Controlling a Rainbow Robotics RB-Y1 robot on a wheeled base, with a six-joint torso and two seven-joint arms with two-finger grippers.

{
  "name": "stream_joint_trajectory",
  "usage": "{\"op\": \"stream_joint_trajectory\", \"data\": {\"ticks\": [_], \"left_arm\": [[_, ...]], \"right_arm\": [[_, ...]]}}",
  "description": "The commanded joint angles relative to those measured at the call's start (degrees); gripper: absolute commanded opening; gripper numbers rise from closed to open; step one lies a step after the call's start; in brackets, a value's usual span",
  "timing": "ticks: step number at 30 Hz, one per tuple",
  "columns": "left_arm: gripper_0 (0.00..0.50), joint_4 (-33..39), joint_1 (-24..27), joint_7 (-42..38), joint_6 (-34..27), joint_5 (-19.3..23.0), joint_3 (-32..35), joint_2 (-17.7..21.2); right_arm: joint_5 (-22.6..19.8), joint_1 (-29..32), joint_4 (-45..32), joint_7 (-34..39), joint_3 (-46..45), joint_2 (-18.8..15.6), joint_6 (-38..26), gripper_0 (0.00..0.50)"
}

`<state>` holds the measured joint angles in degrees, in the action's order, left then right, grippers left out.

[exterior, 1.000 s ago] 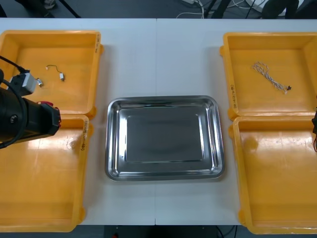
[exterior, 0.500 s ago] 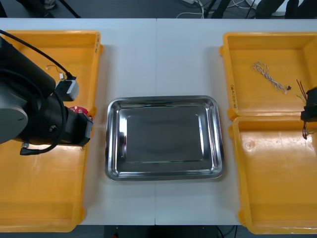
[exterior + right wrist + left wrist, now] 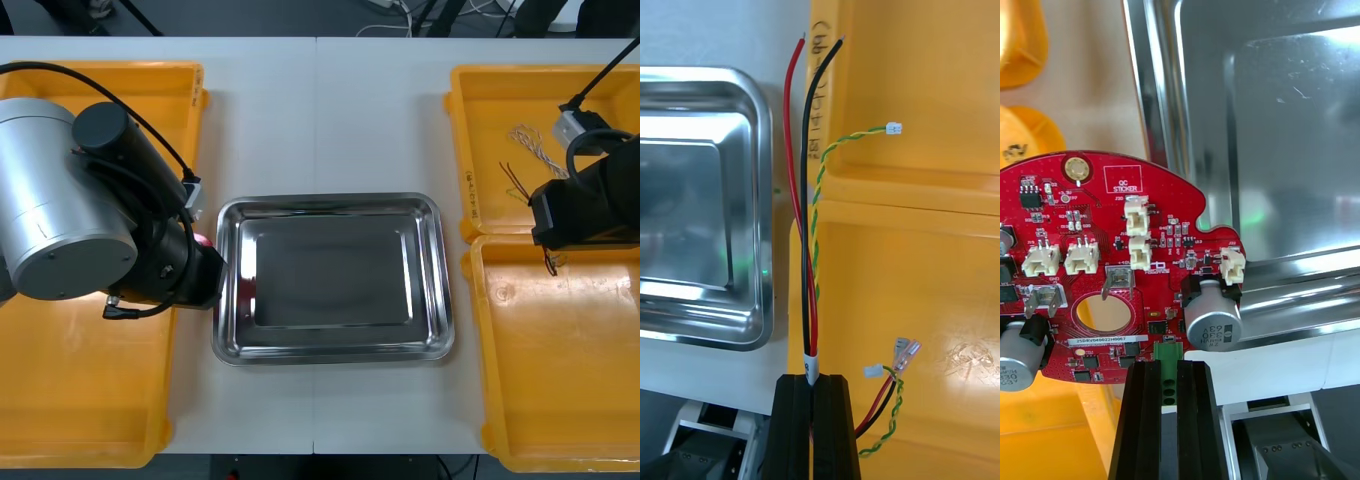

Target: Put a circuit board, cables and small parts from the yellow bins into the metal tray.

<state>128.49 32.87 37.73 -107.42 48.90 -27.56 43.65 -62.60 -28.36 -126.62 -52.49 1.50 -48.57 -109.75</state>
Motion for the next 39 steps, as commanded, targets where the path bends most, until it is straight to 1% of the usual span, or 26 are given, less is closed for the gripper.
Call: {"op": "stream_joint_trajectory", "data": {"ticks": [1, 5, 13, 17, 21, 27, 39], "left_arm": [[0.002, -1.8, 4.9, -4.9, 1.9, -1.1, -3.6, -2.0], [0.001, -4.4, 6.9, -5.7, 3.8, -1.8, -6.3, -3.6], [0.003, -10.5, 10.5, -7.2, 8.2, -3.5, -11.9, -6.7], [0.002, -13.1, 11.3, -8.0, 11.2, -4.2, -14.5, -7.7], [0.002, -13.8, 11.2, -8.4, 12.8, -5.1, -16.6, -8.1], [0.004, -13.8, 11.2, -9.3, 13.6, -3.7, -19.1, -8.6], [0.003, -14.4, 11.1, -11.0, 14.5, -3.4, -23.1, -10.4]], "right_arm": [[0.7, -4.2, -2.1, -2.4, 4.8, -2.1, -0.3, 0.000], [0.7, -5.6, -2.5, -3.4, 6.7, -2.1, -0.3, 0.000], [-0.2, -5.8, -2.6, -5.4, 6.8, -2.1, -0.3, 0.000], [-0.7, -5.8, -2.6, -6.3, 7.2, -2.1, -0.3, 0.000], [-0.7, -5.8, -2.6, -7.2, 7.6, -2.1, -0.3, 0.000], [-0.4, -6.0, -2.6, -8.6, 8.5, -2.1, -0.3, 0.000], [0.7, -6.4, -2.6, -10.4, 9.4, -2.1, -0.3, 0.000]]}}
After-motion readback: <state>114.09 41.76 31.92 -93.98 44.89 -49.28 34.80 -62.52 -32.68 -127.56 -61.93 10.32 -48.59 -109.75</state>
